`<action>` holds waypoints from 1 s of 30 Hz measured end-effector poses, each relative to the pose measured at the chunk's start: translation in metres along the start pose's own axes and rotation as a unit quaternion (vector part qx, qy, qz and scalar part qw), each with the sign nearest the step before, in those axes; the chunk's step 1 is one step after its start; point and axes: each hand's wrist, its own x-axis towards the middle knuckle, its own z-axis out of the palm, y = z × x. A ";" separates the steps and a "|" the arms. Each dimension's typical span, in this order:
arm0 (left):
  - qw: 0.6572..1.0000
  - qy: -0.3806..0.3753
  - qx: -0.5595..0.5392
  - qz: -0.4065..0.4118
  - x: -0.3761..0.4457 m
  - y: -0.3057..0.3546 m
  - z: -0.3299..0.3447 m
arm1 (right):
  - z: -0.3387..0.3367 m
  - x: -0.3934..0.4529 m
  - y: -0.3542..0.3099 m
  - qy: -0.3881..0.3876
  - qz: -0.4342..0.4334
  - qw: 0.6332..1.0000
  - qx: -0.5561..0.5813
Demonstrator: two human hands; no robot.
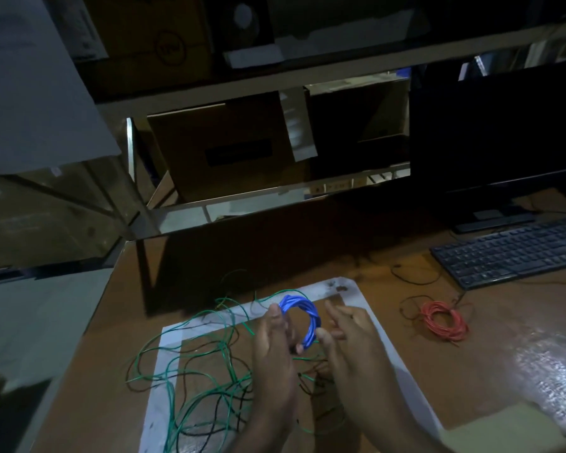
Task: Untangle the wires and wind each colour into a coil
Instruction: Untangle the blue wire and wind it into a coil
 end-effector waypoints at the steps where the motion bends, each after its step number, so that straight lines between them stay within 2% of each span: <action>1: 1.000 -0.012 0.001 0.003 -0.003 -0.001 0.001 | 0.005 -0.002 0.000 -0.018 0.009 1.000 -0.006; 5: 0.999 -0.028 0.016 0.020 -0.011 -0.002 0.003 | 0.008 -0.002 -0.007 0.001 0.042 0.999 0.030; 9: 0.996 -0.033 0.047 0.066 -0.014 -0.001 0.000 | -0.001 -0.002 -0.008 0.048 -0.001 0.999 -0.023; 15: 0.993 -0.093 0.051 0.057 -0.021 -0.011 -0.003 | 0.000 -0.002 0.000 0.083 0.096 0.990 0.063; 20: 0.996 -0.086 0.001 0.034 -0.024 -0.020 -0.004 | 0.006 -0.015 -0.006 0.026 0.159 0.979 0.122; 25: 0.994 -0.103 -0.022 0.010 -0.034 -0.025 0.000 | 0.004 -0.021 0.010 0.048 0.230 0.953 0.193; 30: 0.989 -0.150 -0.017 -0.004 -0.042 -0.033 0.009 | -0.007 -0.025 0.024 0.053 0.234 0.951 0.198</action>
